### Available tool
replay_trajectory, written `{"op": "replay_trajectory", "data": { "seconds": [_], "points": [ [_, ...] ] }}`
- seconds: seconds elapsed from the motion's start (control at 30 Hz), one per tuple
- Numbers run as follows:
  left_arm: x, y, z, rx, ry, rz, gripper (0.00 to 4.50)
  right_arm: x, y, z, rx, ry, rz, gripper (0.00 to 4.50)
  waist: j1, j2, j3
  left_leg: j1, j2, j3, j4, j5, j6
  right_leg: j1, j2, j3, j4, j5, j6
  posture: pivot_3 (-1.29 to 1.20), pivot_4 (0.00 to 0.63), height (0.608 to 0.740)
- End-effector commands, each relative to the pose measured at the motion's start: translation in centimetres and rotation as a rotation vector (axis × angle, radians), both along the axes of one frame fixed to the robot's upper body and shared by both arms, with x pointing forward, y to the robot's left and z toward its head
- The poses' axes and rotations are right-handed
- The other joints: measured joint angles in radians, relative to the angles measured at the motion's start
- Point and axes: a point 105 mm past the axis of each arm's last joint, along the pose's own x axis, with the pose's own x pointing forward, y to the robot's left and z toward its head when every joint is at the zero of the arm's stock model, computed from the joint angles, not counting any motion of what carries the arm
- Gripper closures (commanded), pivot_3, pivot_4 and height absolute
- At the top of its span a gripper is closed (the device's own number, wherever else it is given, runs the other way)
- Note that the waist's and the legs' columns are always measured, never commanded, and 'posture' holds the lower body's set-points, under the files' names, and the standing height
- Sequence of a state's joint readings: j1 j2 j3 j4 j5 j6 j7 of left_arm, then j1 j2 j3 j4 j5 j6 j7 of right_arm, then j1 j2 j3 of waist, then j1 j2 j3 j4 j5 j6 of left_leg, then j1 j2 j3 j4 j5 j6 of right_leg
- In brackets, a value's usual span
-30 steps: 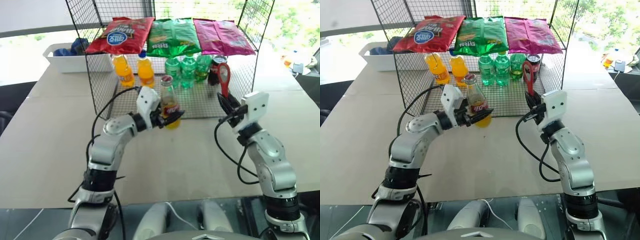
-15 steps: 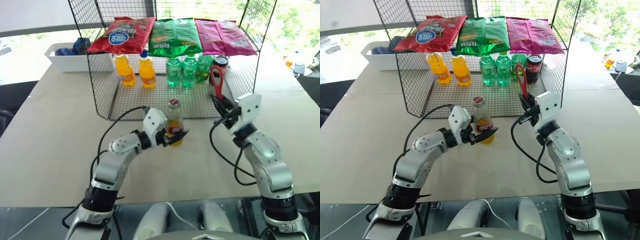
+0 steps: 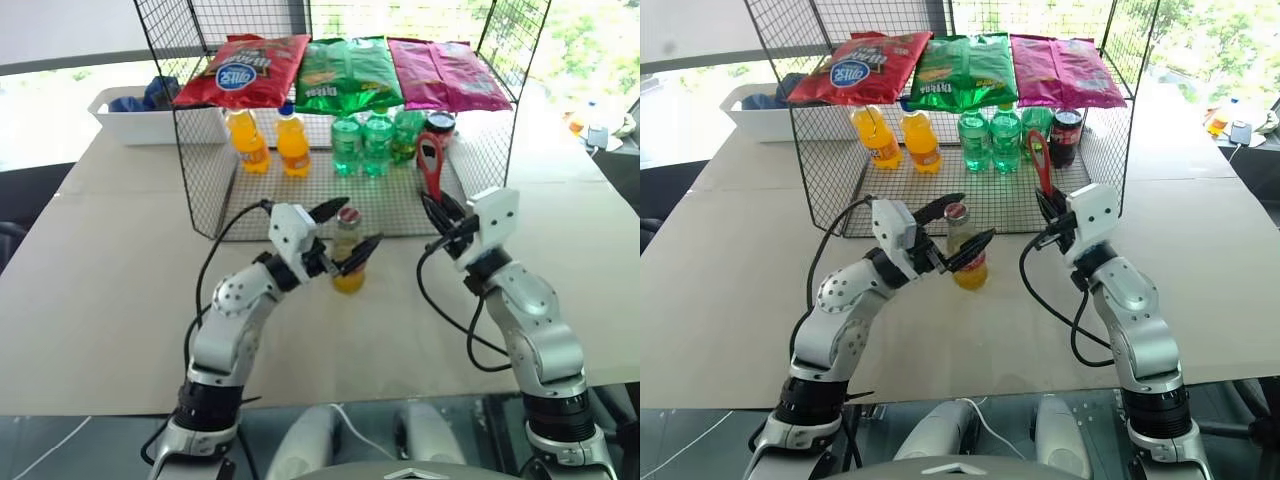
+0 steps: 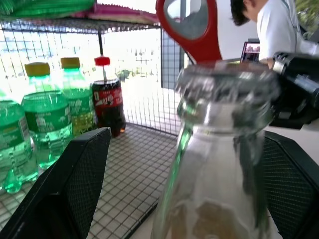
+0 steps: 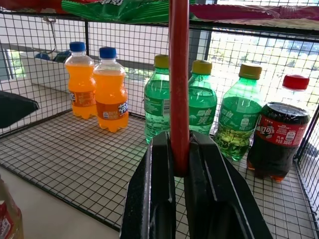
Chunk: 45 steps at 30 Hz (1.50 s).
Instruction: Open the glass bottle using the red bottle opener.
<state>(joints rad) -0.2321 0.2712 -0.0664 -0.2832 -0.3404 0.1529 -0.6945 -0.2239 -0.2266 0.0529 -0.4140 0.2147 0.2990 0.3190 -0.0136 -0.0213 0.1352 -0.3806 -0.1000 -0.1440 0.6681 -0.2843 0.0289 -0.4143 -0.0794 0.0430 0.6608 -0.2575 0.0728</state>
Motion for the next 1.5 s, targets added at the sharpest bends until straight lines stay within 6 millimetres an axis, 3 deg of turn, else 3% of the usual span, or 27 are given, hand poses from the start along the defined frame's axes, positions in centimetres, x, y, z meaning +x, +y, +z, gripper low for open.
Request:
{"op": "replay_trajectory", "data": {
  "seconds": [0.03, 0.7, 1.0, 1.23, 1.33, 1.43, 1.5],
  "points": [
    [-0.9, -0.1, 0.3, 0.007, -0.028, -0.03, 0.13, -0.4, 0.4, 1.2, 0.011, -0.051, 0.021, 4.5, 0.0, 0.0, 0.0, 0.0, 0.0, 0.0, 0.0, 0.0, 0.0, 0.0, 0.0, 0.0, 0.0, 0.0, 0.0, 0.0, 0.15, 0.74],
    [-2.0, -0.9, 0.7, -0.029, -0.022, -0.084, 0.13, -0.2, 0.9, 1.2, 0.004, -0.049, 0.055, 4.5, 0.001, 0.0, 0.0, 0.0, 0.0, 0.0, 0.0, 0.0, 0.0, 0.0, 0.0, 0.0, 0.0, 0.0, 0.0, 0.0, 0.15, 0.74],
    [-1.7, -0.9, -1.0, 0.017, -0.004, -0.062, 0.13, 0.1, 1.1, 1.5, -0.002, -0.053, 0.073, 4.5, 0.001, 0.0, 0.0, 0.0, 0.0, 0.0, 0.0, 0.0, 0.0, 0.0, 0.0, 0.0, 0.0, 0.0, 0.0, 0.0, 0.15, 0.74],
    [-1.4, -0.5, -1.3, 0.01, 0.003, -0.033, 0.13, 0.1, 1.4, 1.5, -0.014, -0.056, 0.091, 4.5, 0.001, 0.0, 0.0, 0.0, 0.0, 0.0, 0.0, 0.0, 0.0, 0.0, 0.0, 0.0, 0.0, 0.0, 0.0, 0.0, 0.15, 0.74],
    [-1.3, -0.4, -1.0, -0.002, -0.001, -0.026, 0.9, 0.0, 1.6, 1.4, -0.013, -0.054, 0.097, 4.5, 0.001, 0.0, 0.0, 0.0, 0.0, 0.0, 0.0, 0.0, 0.0, 0.0, 0.0, 0.0, -0.001, 0.0, 0.0, 0.0, 0.15, 0.74],
    [-1.4, -0.4, -0.5, -0.02, -0.006, -0.025, 2.11, 0.0, 1.7, 1.3, -0.012, -0.052, 0.1, 4.5, 0.001, 0.0, 0.0, 0.0, 0.0, 0.0, 0.0, 0.0, 0.0, 0.0, 0.0, 0.0, -0.001, 0.0, 0.0, 0.0, 0.15, 0.74],
    [-1.3, -0.4, -0.3, -0.015, -0.016, -0.018, 2.11, 0.0, 1.7, 1.3, -0.012, -0.05, 0.101, 4.5, 0.001, 0.0, 0.0, 0.0, 0.0, 0.0, 0.0, 0.0, 0.0, 0.0, 0.0, 0.0, -0.001, 0.0, 0.0, 0.0, 0.15, 0.74]
  ]
}}
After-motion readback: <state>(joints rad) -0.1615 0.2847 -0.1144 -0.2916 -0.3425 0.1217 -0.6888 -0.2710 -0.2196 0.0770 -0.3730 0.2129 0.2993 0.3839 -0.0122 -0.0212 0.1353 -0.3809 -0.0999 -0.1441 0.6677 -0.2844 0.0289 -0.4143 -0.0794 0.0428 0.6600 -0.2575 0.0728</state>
